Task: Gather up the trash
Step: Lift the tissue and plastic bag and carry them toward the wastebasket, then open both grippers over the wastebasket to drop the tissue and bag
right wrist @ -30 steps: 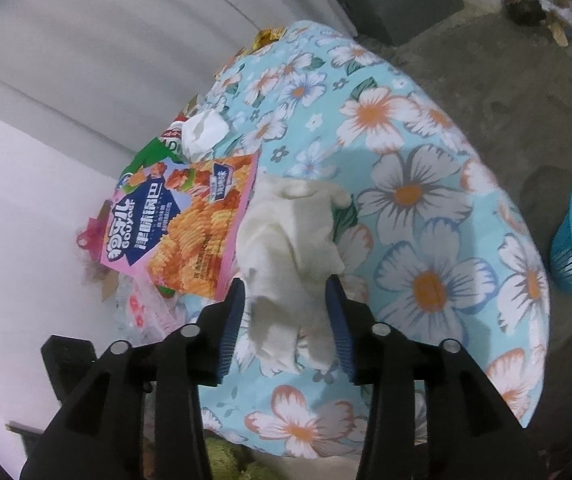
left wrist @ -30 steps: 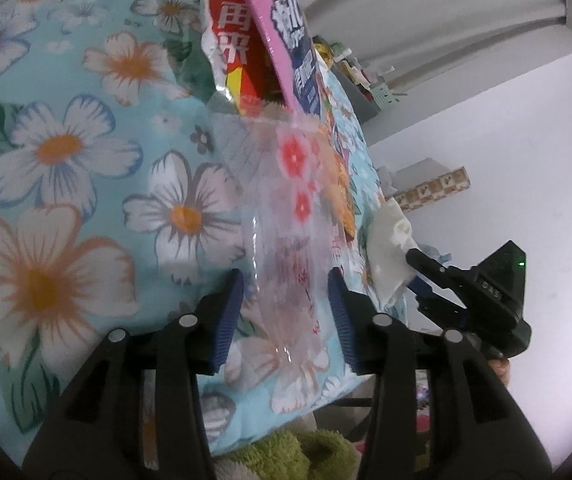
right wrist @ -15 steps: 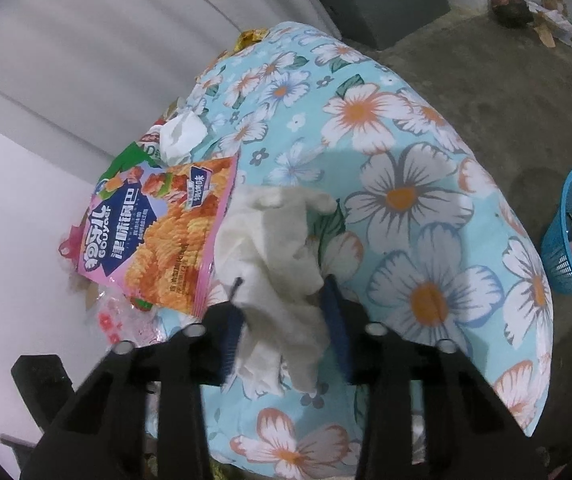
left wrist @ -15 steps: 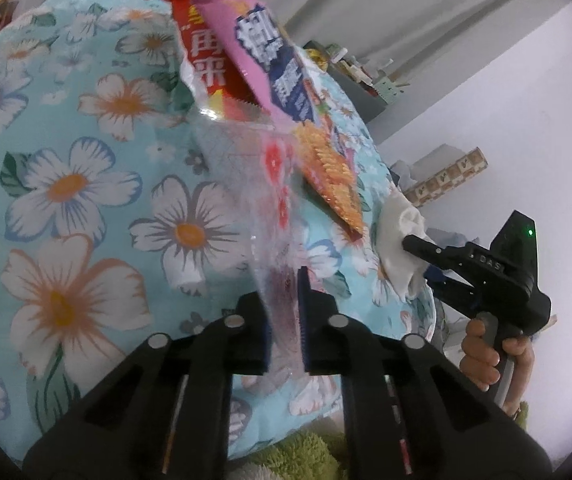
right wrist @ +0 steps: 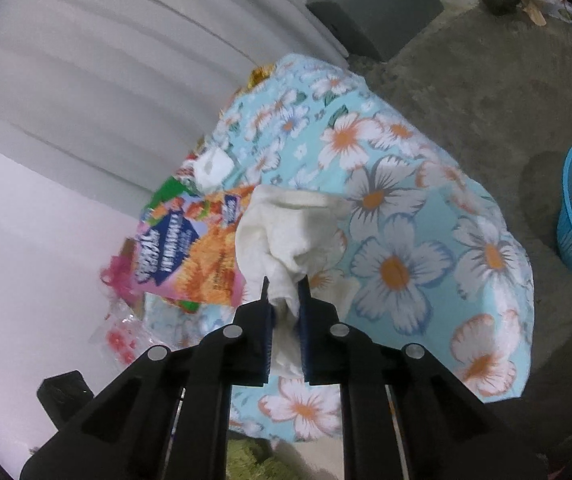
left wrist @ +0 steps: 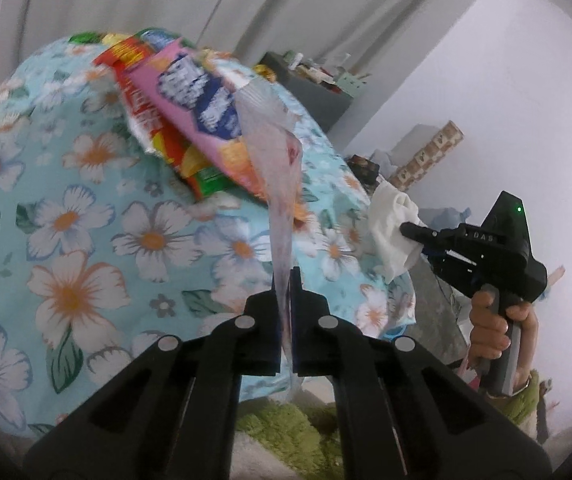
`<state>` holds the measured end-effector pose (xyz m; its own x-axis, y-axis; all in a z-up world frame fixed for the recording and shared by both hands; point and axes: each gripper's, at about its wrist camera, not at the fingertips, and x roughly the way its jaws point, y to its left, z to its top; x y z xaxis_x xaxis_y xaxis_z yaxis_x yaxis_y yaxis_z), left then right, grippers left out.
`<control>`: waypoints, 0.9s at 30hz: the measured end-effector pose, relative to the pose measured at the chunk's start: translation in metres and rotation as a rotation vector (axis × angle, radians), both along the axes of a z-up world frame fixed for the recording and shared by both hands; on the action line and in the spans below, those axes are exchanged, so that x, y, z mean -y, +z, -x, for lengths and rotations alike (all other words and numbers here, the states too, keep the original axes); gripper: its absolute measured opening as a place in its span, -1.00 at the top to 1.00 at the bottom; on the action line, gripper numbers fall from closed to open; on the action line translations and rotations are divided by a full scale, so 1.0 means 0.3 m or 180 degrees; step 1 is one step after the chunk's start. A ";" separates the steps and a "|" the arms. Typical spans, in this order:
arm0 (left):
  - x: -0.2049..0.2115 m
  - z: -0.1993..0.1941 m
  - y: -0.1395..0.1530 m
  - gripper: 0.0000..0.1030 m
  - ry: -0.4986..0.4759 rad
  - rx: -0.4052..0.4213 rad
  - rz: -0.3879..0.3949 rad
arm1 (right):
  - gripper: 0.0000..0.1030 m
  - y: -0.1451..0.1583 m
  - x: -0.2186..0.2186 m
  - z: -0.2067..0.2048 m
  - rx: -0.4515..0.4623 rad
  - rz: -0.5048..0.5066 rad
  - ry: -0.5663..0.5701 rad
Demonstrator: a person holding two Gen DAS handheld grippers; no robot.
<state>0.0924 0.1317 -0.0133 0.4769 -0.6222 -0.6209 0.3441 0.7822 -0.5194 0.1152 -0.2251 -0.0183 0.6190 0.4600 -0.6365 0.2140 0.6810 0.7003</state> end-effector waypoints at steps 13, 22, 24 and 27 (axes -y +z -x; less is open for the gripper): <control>0.558 -0.077 0.195 0.97 -0.1208 0.0421 -0.0271 | 0.78 0.101 0.357 0.227 0.0309 0.0015 -0.0776; 1.234 -0.131 0.101 0.97 -0.2199 0.0256 -0.0732 | 0.77 -0.053 0.720 0.354 -0.0091 0.0020 -0.1664; 1.356 -0.126 0.044 0.96 -0.2370 0.0215 -0.0862 | 0.76 -0.116 0.809 0.372 -0.0203 -0.0049 -0.1838; 1.532 -0.134 -0.064 0.96 -0.2550 0.0130 -0.1074 | 0.72 -0.196 0.908 0.387 -0.0316 -0.0117 -0.2001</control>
